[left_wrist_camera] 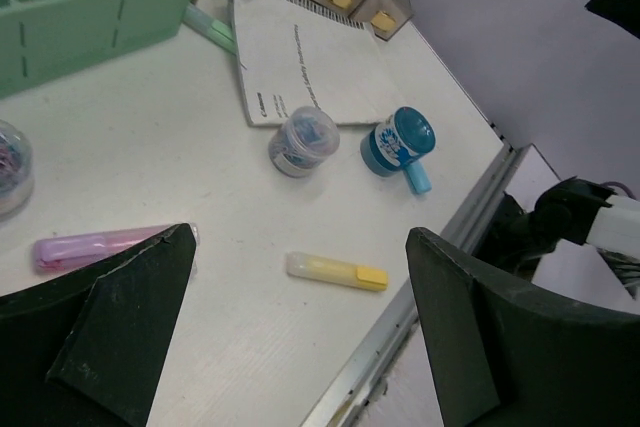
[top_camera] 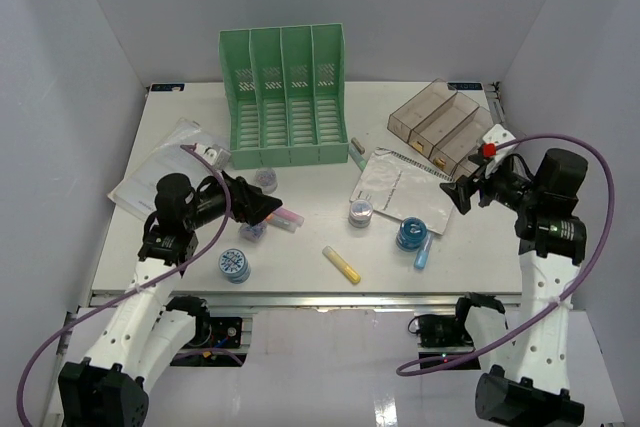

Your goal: Organize the desk

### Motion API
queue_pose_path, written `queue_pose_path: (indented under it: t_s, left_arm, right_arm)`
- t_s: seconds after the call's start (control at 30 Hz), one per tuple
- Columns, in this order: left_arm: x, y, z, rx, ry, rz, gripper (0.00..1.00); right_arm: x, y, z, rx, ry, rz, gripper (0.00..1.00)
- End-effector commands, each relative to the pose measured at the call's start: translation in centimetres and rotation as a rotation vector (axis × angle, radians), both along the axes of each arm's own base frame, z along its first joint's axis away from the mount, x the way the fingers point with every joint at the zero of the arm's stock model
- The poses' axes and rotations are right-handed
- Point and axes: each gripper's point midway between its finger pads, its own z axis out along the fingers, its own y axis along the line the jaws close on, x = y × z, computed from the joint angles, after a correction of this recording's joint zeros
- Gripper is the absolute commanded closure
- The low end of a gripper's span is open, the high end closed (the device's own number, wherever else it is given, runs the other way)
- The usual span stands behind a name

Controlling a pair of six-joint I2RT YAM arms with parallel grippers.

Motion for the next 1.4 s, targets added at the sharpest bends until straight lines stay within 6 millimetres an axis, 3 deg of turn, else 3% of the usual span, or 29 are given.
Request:
queue_pose_path:
  t_s: [0.0,0.17,0.3,0.47,0.67,0.7,0.77,0.93,1.07,1.37]
  left_arm:
    - [-0.8,-1.7,-0.4,-0.062,0.116,-0.108,0.02]
    - [-0.5,-3.5,-0.4,-0.066,0.179,-0.135,0.02]
    - [-0.4,-5.4,-1.1,-0.046,0.222,-0.150,0.02]
    - [0.9,-6.0,-2.9,-0.014,0.276,-0.103,0.02]
    - [1.6,-6.0,-4.5,0.014,0.311,-0.081,0.02]
    - [1.6,-5.9,-4.9,0.019,0.316,-0.071,0.02]
    - [1.4,-5.3,-5.4,0.025,0.313,-0.043,0.02]
    - [0.8,-4.5,-5.3,0.027,0.289,-0.008,0.02]
    - [0.8,-4.4,-4.8,0.023,0.267,0.004,0.02]
    - [0.6,-4.2,-4.7,0.010,0.269,0.015,0.02]
  right_arm:
    - [0.0,2.1,-4.9,-0.099,0.146,0.088,0.10]
    - [0.9,6.9,-8.3,-0.262,0.216,0.161,0.10]
    - [2.8,7.5,-11.0,-0.417,0.242,0.164,0.10]
    - [3.9,9.3,-14.8,-0.629,0.191,0.197,0.09]
    - [5.5,9.5,-19.6,-0.763,0.257,0.102,0.01]
    - [5.5,9.5,-19.7,-0.757,0.260,0.094,0.00]
    - [5.6,9.1,-21.8,-0.785,0.297,0.069,0.05]
    - [5.6,8.7,-23.8,-0.799,0.302,0.054,0.08]
    - [5.4,8.8,-24.9,-0.801,0.326,0.066,0.16]
    - [5.5,8.8,-26.4,-0.807,0.322,0.066,0.31]
